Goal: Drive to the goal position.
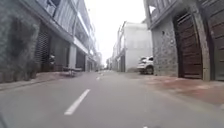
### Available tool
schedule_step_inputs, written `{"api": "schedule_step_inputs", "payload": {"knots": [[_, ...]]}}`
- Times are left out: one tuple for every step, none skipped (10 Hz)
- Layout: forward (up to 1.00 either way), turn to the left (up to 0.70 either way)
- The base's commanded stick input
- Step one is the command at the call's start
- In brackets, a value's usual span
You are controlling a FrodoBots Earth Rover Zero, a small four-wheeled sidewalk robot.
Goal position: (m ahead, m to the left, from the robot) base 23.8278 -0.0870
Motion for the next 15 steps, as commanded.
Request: {"api": "schedule_step_inputs", "payload": {"knots": [[0.85,0.0],[0.85,0.0],[0.85,0.0],[0.85,0.0],[0.85,0.0],[0.85,-0.32],[0.85,-0.34],[0.85,-0.34],[0.85,-0.34],[0.85,-0.13],[0.85,0.0],[0.85,0.0],[0.85,0.0],[0.85,0.0],[0.85,0.0]]}}
